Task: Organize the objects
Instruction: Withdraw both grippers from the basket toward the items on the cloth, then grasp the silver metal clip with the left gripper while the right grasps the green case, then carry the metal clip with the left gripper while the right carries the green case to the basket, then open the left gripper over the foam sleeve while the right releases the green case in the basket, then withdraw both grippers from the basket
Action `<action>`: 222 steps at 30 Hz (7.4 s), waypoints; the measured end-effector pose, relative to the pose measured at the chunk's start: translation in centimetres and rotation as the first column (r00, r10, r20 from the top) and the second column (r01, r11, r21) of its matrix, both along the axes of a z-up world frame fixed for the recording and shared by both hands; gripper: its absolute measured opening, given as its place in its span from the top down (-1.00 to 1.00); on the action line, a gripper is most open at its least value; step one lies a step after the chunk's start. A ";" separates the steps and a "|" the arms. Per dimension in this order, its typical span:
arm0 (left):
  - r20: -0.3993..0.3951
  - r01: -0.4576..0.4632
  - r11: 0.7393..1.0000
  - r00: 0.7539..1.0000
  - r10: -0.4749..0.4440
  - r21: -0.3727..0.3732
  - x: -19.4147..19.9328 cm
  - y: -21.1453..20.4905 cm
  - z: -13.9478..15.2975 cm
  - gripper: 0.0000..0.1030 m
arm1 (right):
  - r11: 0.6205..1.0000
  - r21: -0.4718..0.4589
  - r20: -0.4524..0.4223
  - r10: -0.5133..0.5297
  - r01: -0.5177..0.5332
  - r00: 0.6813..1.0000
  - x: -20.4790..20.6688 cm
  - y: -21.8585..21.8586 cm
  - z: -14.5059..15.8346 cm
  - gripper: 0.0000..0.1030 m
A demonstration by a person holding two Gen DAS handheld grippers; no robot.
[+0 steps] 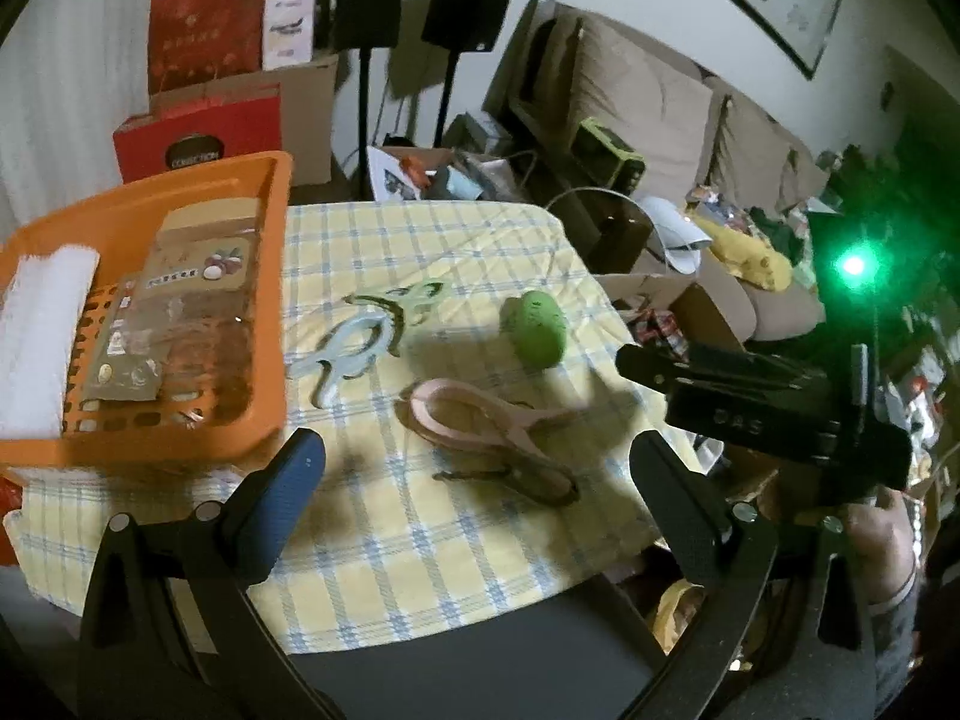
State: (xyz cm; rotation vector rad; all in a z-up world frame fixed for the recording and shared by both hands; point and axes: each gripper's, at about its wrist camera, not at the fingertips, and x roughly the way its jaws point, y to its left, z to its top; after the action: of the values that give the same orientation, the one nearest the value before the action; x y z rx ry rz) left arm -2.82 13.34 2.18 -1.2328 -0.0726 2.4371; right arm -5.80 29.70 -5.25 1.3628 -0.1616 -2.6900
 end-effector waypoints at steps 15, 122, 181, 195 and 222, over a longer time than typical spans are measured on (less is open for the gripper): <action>0.134 -0.009 1.000 0.991 0.008 0.005 -0.8 3.1 -5.9 -0.93 | 0.998 -0.041 0.012 -0.055 0.055 0.998 1.7 2.2 -1.7 -0.59; 0.002 -0.107 0.987 0.994 0.107 0.124 -3.4 -3.9 2.6 0.51 | 0.985 -0.047 -0.065 0.165 -0.168 0.984 -2.2 -8.2 6.1 0.17; 0.221 -0.441 0.893 0.866 0.449 -0.086 -13.5 -30.6 -6.6 0.30 | 0.873 0.096 0.186 0.456 -0.478 0.870 -9.3 -38.3 -1.3 0.17; 0.155 -0.458 0.889 0.879 0.451 0.007 -11.8 -30.3 -2.7 -0.37 | 0.884 0.082 0.058 0.457 -0.460 0.888 -7.9 -35.0 3.3 -0.02; 0.056 -0.389 0.921 0.920 0.389 -0.006 -7.5 -23.9 1.5 -0.79 | 0.956 0.060 -0.063 0.292 -0.288 0.954 -4.0 -23.7 7.0 -0.38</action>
State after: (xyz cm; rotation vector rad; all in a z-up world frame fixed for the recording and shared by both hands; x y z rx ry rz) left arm -10.31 -10.57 3.71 -1.3959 -0.3747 2.7299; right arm -9.76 6.04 1.78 1.1940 0.1071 -2.5053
